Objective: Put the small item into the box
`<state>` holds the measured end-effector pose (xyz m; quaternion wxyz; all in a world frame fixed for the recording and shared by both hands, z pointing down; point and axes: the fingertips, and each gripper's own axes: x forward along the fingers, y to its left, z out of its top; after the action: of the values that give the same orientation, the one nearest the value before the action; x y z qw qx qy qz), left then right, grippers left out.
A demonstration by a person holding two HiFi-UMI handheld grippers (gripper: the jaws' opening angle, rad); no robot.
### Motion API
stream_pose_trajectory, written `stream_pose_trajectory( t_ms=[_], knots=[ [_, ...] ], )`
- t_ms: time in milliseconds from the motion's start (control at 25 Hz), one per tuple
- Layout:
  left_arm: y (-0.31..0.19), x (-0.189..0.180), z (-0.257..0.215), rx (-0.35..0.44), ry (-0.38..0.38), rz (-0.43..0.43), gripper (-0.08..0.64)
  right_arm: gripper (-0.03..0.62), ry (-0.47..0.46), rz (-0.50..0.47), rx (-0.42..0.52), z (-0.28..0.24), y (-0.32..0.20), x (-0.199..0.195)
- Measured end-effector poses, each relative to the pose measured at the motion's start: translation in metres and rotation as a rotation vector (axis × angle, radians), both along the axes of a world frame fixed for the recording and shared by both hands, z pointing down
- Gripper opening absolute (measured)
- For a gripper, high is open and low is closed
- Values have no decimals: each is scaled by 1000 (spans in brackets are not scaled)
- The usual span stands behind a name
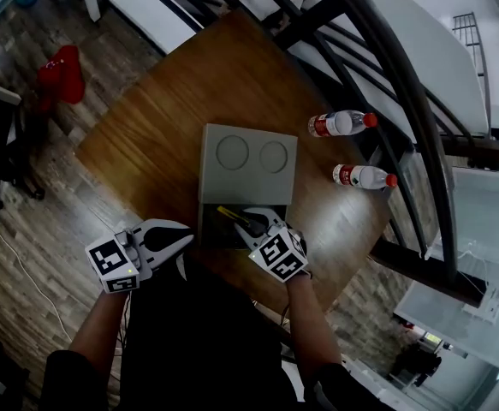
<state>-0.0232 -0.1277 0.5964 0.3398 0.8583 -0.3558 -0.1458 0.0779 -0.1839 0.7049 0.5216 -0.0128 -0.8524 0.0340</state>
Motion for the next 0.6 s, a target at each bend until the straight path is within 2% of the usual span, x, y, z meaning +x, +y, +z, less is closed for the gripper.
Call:
stream_pose_trajectory(
  t_ms=[160, 600],
  knots=[
    [-10, -10, -19, 39, -23, 21, 17, 49, -85, 29, 34, -37, -7, -15],
    [-54, -45, -111, 244, -87, 80, 15, 15, -451, 146, 196, -196, -31, -65]
  ],
)
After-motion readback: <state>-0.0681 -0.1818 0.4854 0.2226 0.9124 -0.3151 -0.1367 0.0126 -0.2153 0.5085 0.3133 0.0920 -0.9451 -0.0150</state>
